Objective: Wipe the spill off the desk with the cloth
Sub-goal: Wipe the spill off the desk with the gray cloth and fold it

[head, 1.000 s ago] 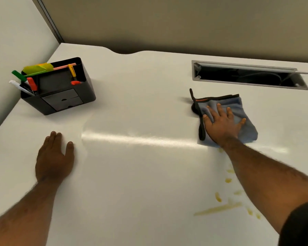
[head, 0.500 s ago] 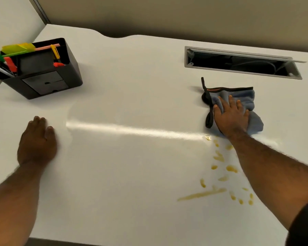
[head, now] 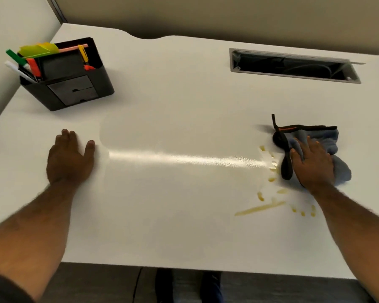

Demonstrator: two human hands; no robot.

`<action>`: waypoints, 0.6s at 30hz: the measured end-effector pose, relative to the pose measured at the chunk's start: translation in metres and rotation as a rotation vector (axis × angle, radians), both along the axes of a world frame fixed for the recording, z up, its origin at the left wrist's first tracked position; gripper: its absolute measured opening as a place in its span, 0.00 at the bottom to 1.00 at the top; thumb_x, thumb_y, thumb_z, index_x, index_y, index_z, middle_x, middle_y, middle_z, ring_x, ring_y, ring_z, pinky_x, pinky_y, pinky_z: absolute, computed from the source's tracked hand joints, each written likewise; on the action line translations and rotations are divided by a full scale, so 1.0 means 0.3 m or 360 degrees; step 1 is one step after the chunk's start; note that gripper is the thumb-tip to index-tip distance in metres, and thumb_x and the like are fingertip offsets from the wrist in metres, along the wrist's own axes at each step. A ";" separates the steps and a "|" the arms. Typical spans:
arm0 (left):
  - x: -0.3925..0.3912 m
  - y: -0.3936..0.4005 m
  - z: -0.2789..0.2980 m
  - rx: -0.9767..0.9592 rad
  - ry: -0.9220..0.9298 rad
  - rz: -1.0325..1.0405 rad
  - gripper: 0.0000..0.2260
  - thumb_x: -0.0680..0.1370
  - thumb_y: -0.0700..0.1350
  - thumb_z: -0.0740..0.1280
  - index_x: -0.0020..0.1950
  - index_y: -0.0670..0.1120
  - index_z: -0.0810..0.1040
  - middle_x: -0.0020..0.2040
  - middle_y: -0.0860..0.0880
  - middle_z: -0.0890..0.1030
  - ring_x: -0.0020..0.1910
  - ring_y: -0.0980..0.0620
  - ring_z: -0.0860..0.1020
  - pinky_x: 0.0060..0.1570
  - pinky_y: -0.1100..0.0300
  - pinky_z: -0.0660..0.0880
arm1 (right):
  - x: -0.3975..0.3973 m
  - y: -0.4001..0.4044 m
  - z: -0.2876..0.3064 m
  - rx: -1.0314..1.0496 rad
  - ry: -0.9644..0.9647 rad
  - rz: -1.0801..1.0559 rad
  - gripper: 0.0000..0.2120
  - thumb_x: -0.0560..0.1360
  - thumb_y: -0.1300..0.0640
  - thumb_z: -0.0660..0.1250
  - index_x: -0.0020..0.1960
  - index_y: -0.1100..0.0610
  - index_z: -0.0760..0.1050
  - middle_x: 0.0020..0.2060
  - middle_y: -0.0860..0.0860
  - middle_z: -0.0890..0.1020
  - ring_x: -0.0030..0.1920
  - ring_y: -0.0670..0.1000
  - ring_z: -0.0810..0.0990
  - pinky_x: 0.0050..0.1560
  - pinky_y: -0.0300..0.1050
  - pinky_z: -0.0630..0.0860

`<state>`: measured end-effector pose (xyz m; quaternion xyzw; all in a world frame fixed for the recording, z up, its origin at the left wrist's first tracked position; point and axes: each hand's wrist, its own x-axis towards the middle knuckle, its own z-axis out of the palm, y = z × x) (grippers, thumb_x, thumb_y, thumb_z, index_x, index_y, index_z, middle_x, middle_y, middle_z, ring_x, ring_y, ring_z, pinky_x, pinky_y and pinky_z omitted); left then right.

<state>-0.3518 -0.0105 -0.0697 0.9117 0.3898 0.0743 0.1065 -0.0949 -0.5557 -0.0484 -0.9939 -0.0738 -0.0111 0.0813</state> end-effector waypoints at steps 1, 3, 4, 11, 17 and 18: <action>0.001 -0.003 0.000 0.0007 0.0036 -0.0008 0.38 0.76 0.65 0.48 0.76 0.39 0.56 0.78 0.41 0.56 0.76 0.40 0.55 0.74 0.45 0.55 | -0.021 -0.016 0.001 -0.0022 -0.0014 -0.0068 0.22 0.80 0.46 0.54 0.73 0.46 0.61 0.72 0.59 0.66 0.73 0.62 0.62 0.69 0.65 0.60; 0.002 0.001 -0.005 0.0025 0.0095 -0.0023 0.42 0.74 0.70 0.47 0.77 0.40 0.53 0.79 0.41 0.54 0.77 0.40 0.54 0.74 0.45 0.54 | -0.056 -0.019 0.003 -0.0054 0.0003 -0.0189 0.23 0.80 0.44 0.52 0.74 0.47 0.59 0.73 0.58 0.65 0.73 0.62 0.61 0.69 0.65 0.59; 0.002 0.004 -0.007 0.0030 0.0126 -0.0034 0.44 0.73 0.72 0.46 0.77 0.40 0.52 0.79 0.41 0.53 0.77 0.41 0.53 0.74 0.45 0.53 | -0.067 -0.012 0.005 -0.0064 0.0033 -0.0237 0.25 0.80 0.43 0.51 0.75 0.47 0.58 0.74 0.57 0.63 0.73 0.61 0.59 0.69 0.66 0.57; 0.142 -0.276 0.014 0.0106 0.0094 -0.0605 0.39 0.75 0.68 0.47 0.77 0.44 0.54 0.79 0.44 0.52 0.78 0.45 0.52 0.75 0.49 0.51 | -0.109 0.066 0.010 -0.0095 0.0122 -0.0308 0.27 0.79 0.40 0.48 0.76 0.46 0.54 0.77 0.54 0.59 0.75 0.60 0.55 0.70 0.65 0.55; 0.322 -0.604 -0.001 -0.0039 0.0001 -0.0848 0.36 0.76 0.66 0.50 0.77 0.45 0.57 0.79 0.48 0.55 0.78 0.51 0.53 0.76 0.53 0.51 | -0.146 0.202 0.003 -0.0118 0.0103 -0.0038 0.27 0.79 0.38 0.48 0.76 0.44 0.56 0.76 0.52 0.60 0.75 0.60 0.56 0.71 0.65 0.56; 0.323 -0.607 -0.014 -0.0028 0.0014 -0.0836 0.36 0.76 0.66 0.49 0.77 0.45 0.56 0.79 0.49 0.55 0.78 0.51 0.53 0.76 0.54 0.51 | -0.155 0.237 -0.001 -0.0120 0.0109 0.0032 0.27 0.78 0.38 0.48 0.76 0.43 0.55 0.77 0.52 0.60 0.75 0.59 0.56 0.72 0.64 0.55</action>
